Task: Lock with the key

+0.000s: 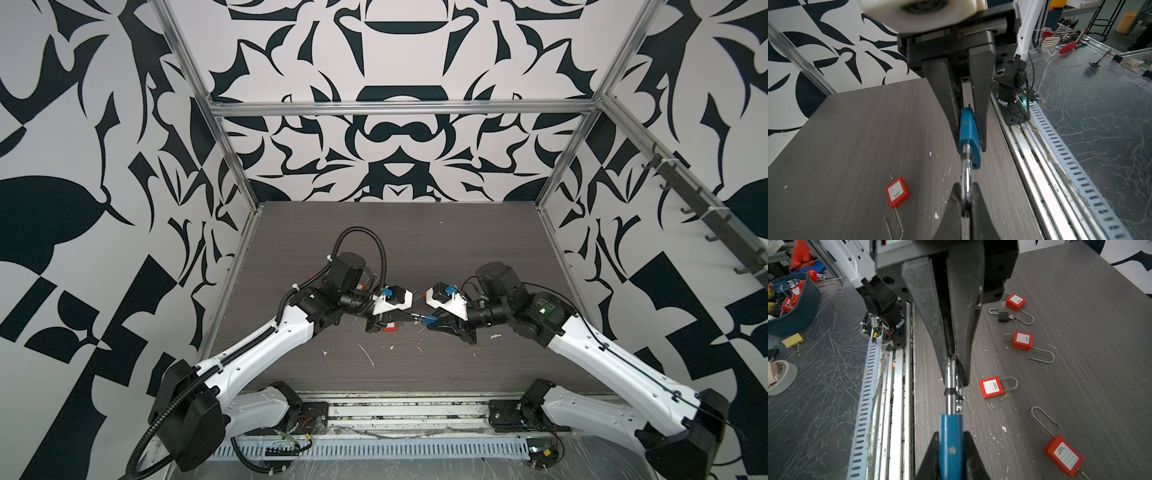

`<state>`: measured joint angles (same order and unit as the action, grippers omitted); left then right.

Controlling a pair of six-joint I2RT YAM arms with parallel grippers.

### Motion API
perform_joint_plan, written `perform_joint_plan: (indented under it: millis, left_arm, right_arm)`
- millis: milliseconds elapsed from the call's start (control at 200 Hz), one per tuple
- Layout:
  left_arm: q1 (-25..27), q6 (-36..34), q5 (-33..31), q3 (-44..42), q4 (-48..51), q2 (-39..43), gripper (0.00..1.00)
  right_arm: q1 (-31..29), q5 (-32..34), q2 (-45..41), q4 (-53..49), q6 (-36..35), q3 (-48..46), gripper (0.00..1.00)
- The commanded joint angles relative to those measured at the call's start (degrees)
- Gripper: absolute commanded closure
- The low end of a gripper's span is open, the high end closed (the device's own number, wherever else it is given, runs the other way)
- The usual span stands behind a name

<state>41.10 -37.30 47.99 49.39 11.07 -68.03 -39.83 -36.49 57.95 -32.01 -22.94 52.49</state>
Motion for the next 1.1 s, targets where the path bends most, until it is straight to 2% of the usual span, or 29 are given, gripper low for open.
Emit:
perform_joint_plan:
  millis: [0, 300, 520, 660, 875, 1095]
  left_arm:
    - [1.08, 0.27, 3.23, 1.68, 0.96, -0.67, 1.00]
    - [1.79, 2.93, 5.45, 0.71, -0.55, -2.07, 1.00]
    - [1.88, 7.25, 8.04, -0.41, -4.72, -2.19, 1.00]
    - [1.96, 8.25, 9.12, -0.56, -4.94, -2.28, 1.00]
    - [3.77, 7.41, 6.50, -1.63, -6.37, -2.89, 1.00]
    - [6.30, 8.03, 3.50, -4.19, -12.34, -3.75, 1.00]
  right_arm:
    - [-0.21, 0.99, -0.59, 4.81, -1.10, 1.91, 1.00]
    - [-1.08, 0.28, 0.79, 11.03, -1.55, 0.16, 1.00]
    - [-2.07, 4.66, 0.06, 15.72, -3.77, -2.40, 1.00]
    - [-2.29, 5.17, -0.30, 17.19, -4.39, -2.59, 1.00]
    - [-2.36, 1.45, 0.67, 20.19, -0.33, -1.09, 1.00]
    - [-2.36, -1.51, 2.69, 25.10, 3.50, 0.04, 1.00]
